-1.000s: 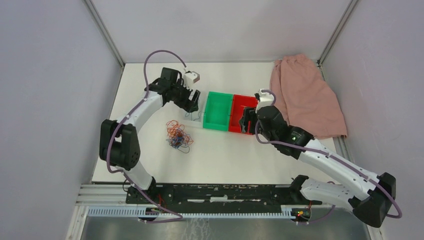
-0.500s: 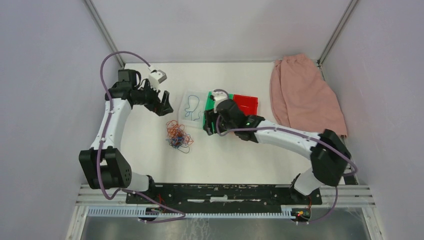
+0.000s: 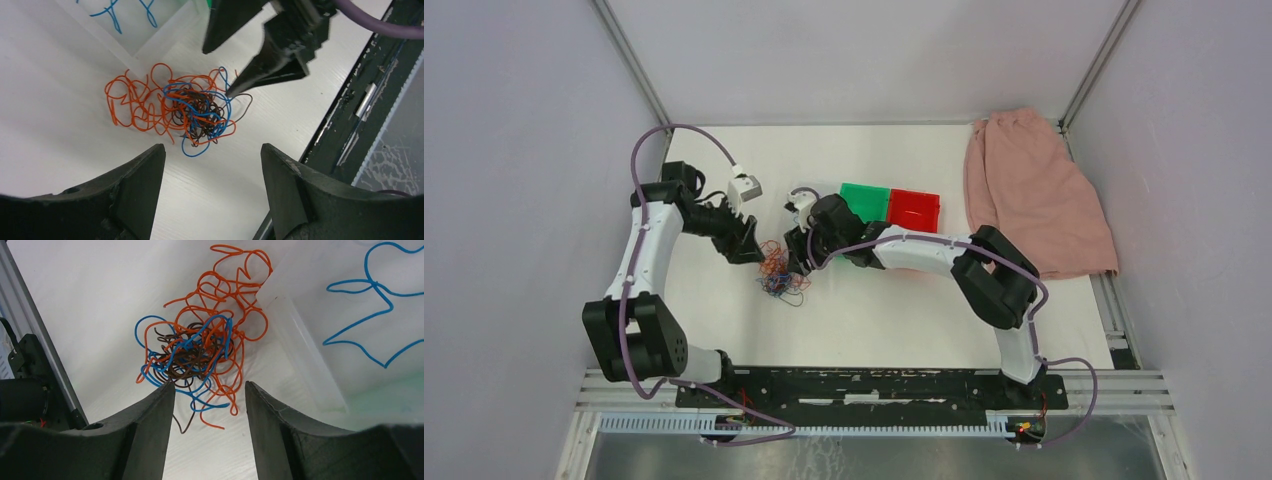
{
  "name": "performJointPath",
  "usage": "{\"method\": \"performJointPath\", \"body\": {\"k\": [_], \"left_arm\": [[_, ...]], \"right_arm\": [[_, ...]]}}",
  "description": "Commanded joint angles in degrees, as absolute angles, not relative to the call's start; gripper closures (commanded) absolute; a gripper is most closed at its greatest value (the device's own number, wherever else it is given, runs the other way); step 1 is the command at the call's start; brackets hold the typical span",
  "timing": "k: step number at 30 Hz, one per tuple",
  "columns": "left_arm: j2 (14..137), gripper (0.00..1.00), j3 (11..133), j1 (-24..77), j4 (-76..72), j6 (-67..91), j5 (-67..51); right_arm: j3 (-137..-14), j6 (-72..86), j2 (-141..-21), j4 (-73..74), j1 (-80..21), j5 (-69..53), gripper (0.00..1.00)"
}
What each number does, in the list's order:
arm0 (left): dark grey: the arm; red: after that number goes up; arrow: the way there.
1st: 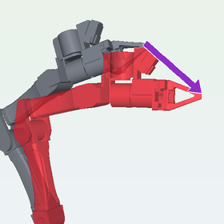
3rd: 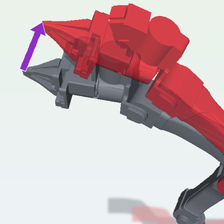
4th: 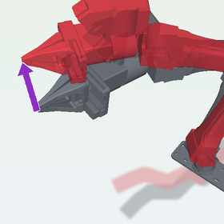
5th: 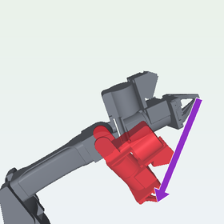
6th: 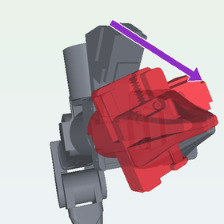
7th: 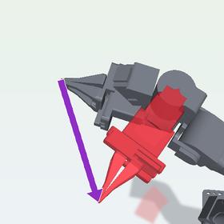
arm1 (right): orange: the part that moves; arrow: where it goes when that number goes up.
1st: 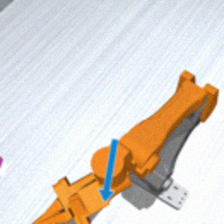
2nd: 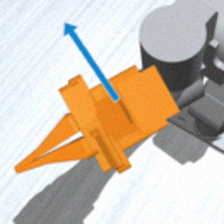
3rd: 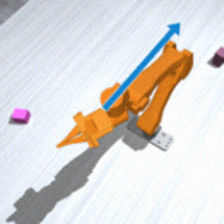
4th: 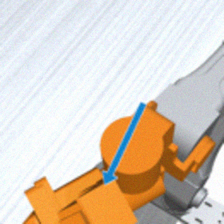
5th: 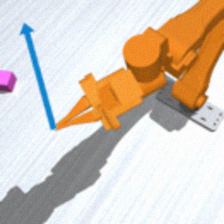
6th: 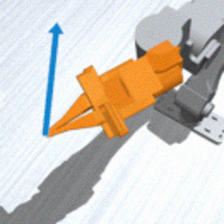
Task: Untangle the cables
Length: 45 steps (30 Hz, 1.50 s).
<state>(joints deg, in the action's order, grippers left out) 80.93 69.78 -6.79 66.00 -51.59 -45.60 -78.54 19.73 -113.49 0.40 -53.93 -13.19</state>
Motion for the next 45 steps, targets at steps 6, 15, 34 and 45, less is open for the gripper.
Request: {"method": "performJointPath", "body": {"k": [6,15,34,45], "left_arm": [[78.3,0.30,71.9,-7.2,72.5,-59.9,-49.8],[77.4,0.34,72.3,-7.2,71.7,-59.1,-50.5],[75.1,0.44,71.9,-7.2,74.3,-62.4,-51.1],[75.7,0.44,73.4,-7.2,77.7,-65.0,-51.4]], "right_arm": [[-82.7,16.4,-118.0,-1.5,-52.3,-21.9,0.50],[-78.1,19.3,-114.9,-4.4,-52.0,-24.9,0.57],[-70.8,18.6,-109.8,-9.7,-50.1,-32.7,0.28],[-77.0,6.1,-114.8,-2.3,-50.8,-31.7,0.31]]}}
